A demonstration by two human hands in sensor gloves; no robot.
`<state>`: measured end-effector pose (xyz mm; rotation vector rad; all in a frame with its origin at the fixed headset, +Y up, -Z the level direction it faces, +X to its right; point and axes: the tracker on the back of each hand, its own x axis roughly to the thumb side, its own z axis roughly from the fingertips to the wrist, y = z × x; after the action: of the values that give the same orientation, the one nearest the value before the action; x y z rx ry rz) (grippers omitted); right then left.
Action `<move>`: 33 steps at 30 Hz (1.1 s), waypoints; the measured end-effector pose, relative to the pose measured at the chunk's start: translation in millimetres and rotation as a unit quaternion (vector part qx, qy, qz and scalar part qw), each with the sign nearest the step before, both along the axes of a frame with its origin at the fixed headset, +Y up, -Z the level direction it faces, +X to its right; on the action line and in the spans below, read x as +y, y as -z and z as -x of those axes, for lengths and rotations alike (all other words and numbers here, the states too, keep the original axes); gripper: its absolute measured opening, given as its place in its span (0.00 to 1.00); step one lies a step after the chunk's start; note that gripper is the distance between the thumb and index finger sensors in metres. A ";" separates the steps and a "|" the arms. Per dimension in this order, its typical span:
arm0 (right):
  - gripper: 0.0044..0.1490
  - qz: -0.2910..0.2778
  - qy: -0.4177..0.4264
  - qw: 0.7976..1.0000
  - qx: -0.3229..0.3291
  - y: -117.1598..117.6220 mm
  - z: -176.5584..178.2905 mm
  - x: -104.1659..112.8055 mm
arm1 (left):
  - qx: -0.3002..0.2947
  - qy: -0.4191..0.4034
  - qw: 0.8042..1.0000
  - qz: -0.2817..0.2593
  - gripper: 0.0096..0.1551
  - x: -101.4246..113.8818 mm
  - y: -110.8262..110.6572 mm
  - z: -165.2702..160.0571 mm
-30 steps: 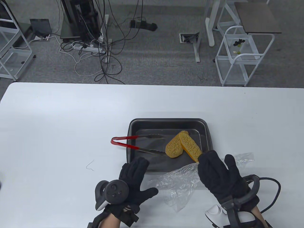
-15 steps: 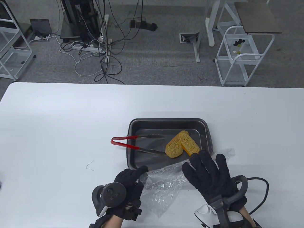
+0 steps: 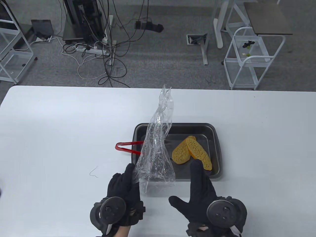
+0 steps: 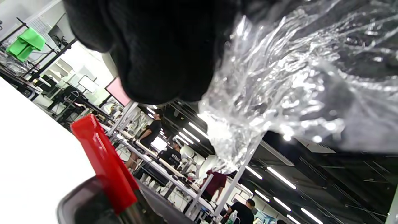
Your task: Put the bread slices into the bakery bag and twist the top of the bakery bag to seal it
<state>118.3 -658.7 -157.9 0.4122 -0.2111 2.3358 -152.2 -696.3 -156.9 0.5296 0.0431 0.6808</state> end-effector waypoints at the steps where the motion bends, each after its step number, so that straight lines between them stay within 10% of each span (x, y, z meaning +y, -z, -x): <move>1: 0.79 0.016 -0.014 1.000 -0.014 8.8 3.7 -5.7 | -0.005 -0.006 1.000 0.002 0.30 -1.1 -0.1 -2.0; 10: 0.76 0.084 0.091 0.991 -0.041 16.1 18.5 -29.5 | -0.005 0.070 0.998 0.002 0.29 -2.5 -2.2 -22.0; 18: 0.25 0.013 0.115 0.982 -0.151 28.5 1.3 -31.2 | -0.013 0.086 0.996 -0.005 0.29 -1.4 -6.1 -30.0; 27: 0.22 -0.044 -0.067 0.979 -0.186 22.8 -19.7 -26.3 | 0.028 0.054 0.995 0.079 0.30 -11.1 0.9 -19.9; 33: 0.23 -0.183 -0.221 0.932 -0.220 3.9 -6.1 -31.3 | -0.064 0.058 0.992 0.090 0.38 -15.6 2.3 -36.1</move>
<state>124.3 -690.0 -161.8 0.1061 -0.8573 2.8166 -116.0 -711.9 -159.3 0.3118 -0.0454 0.5884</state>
